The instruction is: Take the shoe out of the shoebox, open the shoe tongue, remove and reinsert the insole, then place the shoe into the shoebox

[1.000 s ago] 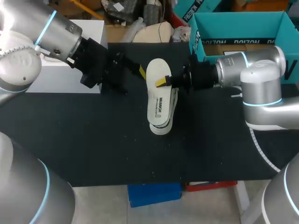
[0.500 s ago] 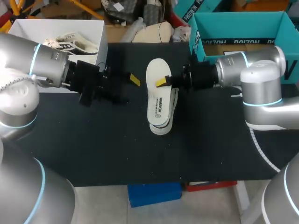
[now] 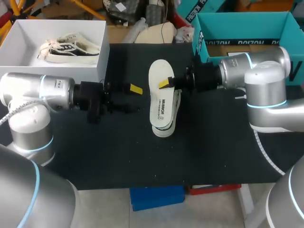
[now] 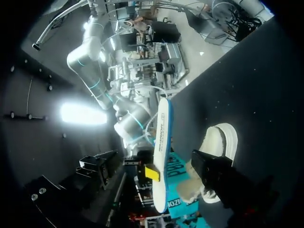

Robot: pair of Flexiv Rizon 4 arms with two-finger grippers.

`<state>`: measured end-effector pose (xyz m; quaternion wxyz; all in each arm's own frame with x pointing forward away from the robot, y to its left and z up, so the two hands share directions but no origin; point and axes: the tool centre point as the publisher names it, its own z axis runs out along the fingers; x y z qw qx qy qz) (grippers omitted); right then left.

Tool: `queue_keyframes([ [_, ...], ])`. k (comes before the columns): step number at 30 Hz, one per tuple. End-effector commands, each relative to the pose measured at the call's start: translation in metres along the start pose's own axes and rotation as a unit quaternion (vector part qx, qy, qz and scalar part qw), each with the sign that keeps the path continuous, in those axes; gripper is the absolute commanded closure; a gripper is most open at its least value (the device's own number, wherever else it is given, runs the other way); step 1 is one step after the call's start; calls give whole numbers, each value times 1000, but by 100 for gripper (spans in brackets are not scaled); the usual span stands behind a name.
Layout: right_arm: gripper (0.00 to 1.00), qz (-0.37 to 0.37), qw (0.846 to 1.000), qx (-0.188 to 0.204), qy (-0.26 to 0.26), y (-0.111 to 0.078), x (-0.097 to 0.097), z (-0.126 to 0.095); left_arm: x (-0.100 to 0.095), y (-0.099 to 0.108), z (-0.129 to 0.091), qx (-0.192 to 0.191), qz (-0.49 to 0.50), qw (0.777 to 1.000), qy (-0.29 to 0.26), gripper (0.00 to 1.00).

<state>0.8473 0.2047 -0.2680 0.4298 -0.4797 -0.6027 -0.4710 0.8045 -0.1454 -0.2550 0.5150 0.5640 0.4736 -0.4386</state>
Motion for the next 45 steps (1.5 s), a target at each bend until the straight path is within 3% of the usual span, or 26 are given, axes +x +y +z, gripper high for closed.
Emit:
queue_keyframes([
  [1,100,1,1000,0,-1,0,0,1,8,0,14,-21,7,997,-75,0],
  [7,100,1,1000,0,-1,0,0,1,16,7,26,-46,2,994,-101,0],
  [21,100,1,1000,0,-1,0,0,1,9,19,50,-68,35,994,-76,22],
  [22,100,1,1000,0,-1,0,0,1,8,20,52,-68,37,994,-75,25],
  [24,100,1,1000,0,-1,0,0,1,7,20,55,-66,39,994,-72,45],
  [25,100,1,1000,0,-1,0,0,1,7,20,56,-66,39,994,-71,50],
  [29,100,1,1000,0,-1,0,0,1,8,21,60,-65,39,995,-68,60],
  [34,100,1,1000,0,-1,0,0,1,10,22,63,-66,39,995,-63,62],
  [38,100,1,1000,0,-1,0,0,1,11,25,66,-73,35,995,-57,75],
  [43,100,1,1000,0,-1,0,0,1,10,30,71,-76,36,995,-55,100],
  [45,100,1,1000,0,-1,0,0,1,10,32,72,-75,35,995,-55,100],
])
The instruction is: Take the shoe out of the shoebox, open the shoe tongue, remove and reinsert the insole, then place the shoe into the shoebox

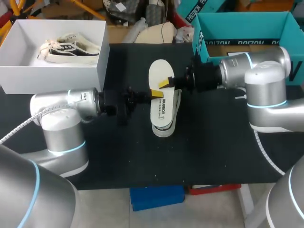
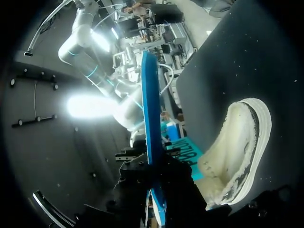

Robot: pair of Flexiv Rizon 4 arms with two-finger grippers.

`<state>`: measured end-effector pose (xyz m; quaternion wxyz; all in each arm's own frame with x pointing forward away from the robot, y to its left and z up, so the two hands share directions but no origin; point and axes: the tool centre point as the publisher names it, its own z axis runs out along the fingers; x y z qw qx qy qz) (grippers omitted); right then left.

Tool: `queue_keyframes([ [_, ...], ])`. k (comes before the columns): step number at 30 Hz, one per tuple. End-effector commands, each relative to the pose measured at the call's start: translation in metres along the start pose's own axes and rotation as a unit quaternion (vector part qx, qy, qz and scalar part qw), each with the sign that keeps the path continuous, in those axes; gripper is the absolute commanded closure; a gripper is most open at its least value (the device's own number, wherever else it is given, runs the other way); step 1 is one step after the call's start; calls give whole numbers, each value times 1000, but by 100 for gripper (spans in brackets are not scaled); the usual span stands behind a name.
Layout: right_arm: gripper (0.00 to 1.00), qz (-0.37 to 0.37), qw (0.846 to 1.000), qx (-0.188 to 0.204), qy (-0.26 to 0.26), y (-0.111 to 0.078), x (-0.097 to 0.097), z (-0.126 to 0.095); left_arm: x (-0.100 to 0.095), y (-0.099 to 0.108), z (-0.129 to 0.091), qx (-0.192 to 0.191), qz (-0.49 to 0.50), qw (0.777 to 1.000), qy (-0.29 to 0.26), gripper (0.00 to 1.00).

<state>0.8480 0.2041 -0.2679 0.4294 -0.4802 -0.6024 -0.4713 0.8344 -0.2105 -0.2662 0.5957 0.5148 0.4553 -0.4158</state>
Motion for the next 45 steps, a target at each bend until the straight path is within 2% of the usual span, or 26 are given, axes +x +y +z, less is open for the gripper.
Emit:
queue_keyframes([
  [1,100,0,1000,1,0,0,0,1,0,2,7,0,1,1000,0,100],
  [4,100,-1,1000,3,0,0,0,1,0,2,7,1,-3,1000,1,100],
  [6,58,-2,1000,4,-2,0,2,-1,1,2,7,4,-6,1000,4,100],
  [7,0,-1,1000,8,-15,1,2,-2,1,1,6,5,-8,1000,10,100],
  [12,0,1,999,6,-43,-5,1,-12,-2,-7,-1,23,-34,998,45,100],
  [18,0,0,996,-16,-86,-23,5,-37,-3,-32,-10,76,-61,985,146,100],
  [26,0,1,990,-27,-138,-55,12,-66,-4,-64,-30,77,-84,965,238,100],
  [29,0,1,986,-28,-161,-65,16,-72,-4,-75,-36,90,-84,958,261,100],
  [32,0,-7,986,-35,-162,-69,19,-76,-3,-86,-41,111,-78,951,279,100],
  [45,0,-7,986,-35,-162,-69,19,-76,-3,-86,-41,111,-78,951,279,100],
])
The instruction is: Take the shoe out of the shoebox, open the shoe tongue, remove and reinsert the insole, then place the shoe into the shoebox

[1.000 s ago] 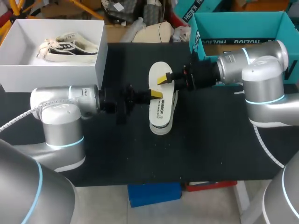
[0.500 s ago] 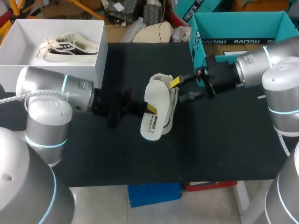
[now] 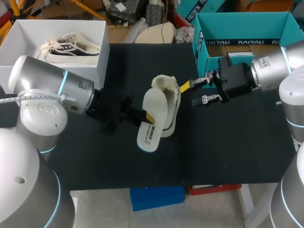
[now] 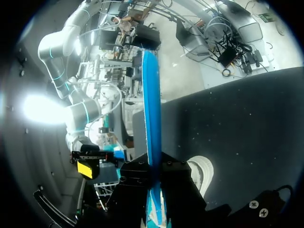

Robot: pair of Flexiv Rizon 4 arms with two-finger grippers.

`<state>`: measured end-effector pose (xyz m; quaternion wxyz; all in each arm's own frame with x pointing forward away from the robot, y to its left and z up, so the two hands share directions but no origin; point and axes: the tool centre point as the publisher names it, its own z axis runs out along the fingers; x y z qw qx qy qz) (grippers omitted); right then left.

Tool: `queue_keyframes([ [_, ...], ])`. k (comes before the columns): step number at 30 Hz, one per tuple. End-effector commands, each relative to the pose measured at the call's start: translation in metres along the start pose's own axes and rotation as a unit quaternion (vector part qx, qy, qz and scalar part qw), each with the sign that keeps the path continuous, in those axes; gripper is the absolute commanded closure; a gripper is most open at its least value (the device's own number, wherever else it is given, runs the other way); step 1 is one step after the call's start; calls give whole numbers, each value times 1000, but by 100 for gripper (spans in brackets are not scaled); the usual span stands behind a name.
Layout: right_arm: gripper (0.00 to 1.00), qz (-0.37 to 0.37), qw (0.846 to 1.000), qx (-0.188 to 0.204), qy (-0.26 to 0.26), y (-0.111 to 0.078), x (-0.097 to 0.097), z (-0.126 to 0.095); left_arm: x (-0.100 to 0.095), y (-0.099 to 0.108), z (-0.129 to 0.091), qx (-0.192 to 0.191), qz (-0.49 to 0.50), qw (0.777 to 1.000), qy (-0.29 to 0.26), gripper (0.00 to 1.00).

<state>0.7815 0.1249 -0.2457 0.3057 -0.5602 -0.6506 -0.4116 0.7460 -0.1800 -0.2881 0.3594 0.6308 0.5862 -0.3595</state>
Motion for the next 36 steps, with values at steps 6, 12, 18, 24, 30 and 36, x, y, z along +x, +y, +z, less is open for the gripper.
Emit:
queue_keyframes([
  [6,0,-12,998,20,-63,3,-2,-1,1,-3,-1,10,-6,1000,22,100],
  [12,0,-28,992,26,-120,-6,-7,-13,12,-10,2,67,-53,996,37,100],
  [18,0,-50,988,16,-145,-19,-8,-20,16,-14,5,102,-57,991,62,100],
  [24,0,-50,988,8,-147,-21,-8,-21,18,-20,8,148,-68,981,104,100],
  [30,0,-50,988,8,-147,-21,-8,-21,24,-16,14,173,-78,972,137,100],
  [36,0,-50,988,8,-147,-21,-8,-21,34,-5,24,167,-69,966,188,100],
])
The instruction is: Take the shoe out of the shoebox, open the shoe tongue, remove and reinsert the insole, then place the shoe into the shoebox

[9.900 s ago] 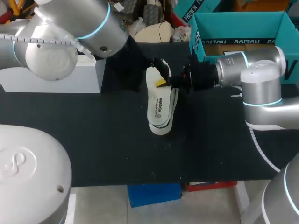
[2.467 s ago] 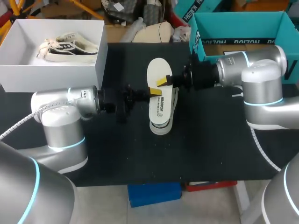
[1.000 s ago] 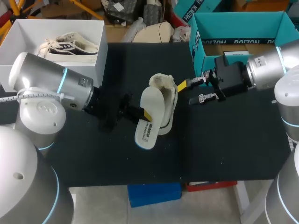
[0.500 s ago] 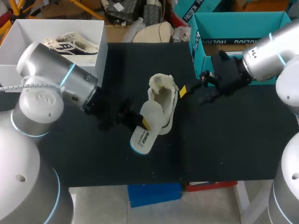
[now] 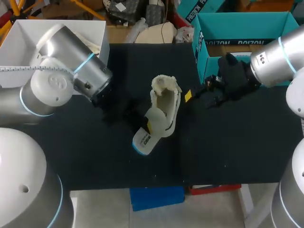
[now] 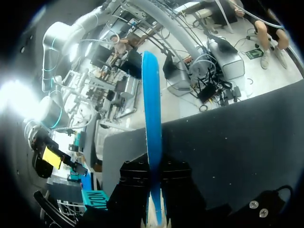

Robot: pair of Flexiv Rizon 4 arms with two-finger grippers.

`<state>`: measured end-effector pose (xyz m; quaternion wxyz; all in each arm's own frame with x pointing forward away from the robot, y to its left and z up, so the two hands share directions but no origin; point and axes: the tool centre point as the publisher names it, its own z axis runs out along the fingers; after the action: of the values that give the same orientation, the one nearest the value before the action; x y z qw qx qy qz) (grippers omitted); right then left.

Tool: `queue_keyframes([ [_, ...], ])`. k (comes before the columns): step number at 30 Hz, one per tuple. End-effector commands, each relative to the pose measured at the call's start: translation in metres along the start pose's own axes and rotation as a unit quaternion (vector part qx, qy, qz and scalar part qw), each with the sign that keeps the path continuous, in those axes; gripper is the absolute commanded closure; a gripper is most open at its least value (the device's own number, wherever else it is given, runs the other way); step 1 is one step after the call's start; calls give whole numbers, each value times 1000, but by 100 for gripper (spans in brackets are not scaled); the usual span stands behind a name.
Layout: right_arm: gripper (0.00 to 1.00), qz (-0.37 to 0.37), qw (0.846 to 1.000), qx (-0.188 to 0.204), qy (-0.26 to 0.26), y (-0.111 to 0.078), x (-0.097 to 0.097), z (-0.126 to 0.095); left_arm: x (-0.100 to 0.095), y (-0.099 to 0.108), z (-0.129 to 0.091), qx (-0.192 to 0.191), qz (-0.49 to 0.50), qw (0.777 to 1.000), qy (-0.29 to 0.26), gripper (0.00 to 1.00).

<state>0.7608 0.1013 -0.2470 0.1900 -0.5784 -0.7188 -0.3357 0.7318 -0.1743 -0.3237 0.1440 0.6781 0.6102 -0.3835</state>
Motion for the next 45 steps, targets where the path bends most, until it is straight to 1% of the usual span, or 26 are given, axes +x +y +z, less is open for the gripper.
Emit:
queue_keyframes([
  [1,0,0,1000,1,-1,0,1,0,-3,15,9,5,-2,999,53,100],
  [9,0,0,1000,1,-1,0,1,0,0,39,23,11,-7,999,46,100],
  [12,0,0,1000,1,-1,0,1,0,2,51,27,6,-7,999,42,100],
  [16,0,0,1000,1,-1,0,1,0,4,66,29,6,-11,999,35,100],
  [25,0,0,1000,1,-1,0,1,0,7,99,30,-7,-19,1000,21,100],
  [28,0,0,1000,1,-1,0,1,0,8,113,31,2,-34,999,-9,100],
  [30,0,0,1000,1,-1,0,1,0,10,123,34,-2,-33,999,-5,100],
  [32,0,0,1000,1,-1,0,1,0,9,127,35,-1,-40,999,-13,100],
  [35,0,0,1000,1,-1,0,1,0,6,133,35,-8,-38,999,-7,100],
  [36,0,0,1000,1,-1,0,1,0,4,134,34,-9,-38,999,-8,94],
  [37,0,0,1000,1,-1,0,1,0,2,134,33,-13,-36,999,-9,81],
  [38,0,0,1000,1,-1,0,1,0,0,133,32,-14,-35,999,-10,63],
  [39,0,0,1000,1,-1,0,1,0,-3,132,30,-15,-35,999,-11,27],
  [40,0,0,1000,1,-1,0,1,0,-5,130,29,-16,-32,999,-13,7],
  [41,0,0,1000,1,-1,0,1,0,-8,127,26,-16,-30,999,-14,0],
  [44,0,0,1000,1,-1,0,1,0,-11,117,20,-14,-26,999,-12,0],
  [45,0,0,1000,1,-1,0,1,0,-11,114,18,-14,-25,1000,-9,5],
])
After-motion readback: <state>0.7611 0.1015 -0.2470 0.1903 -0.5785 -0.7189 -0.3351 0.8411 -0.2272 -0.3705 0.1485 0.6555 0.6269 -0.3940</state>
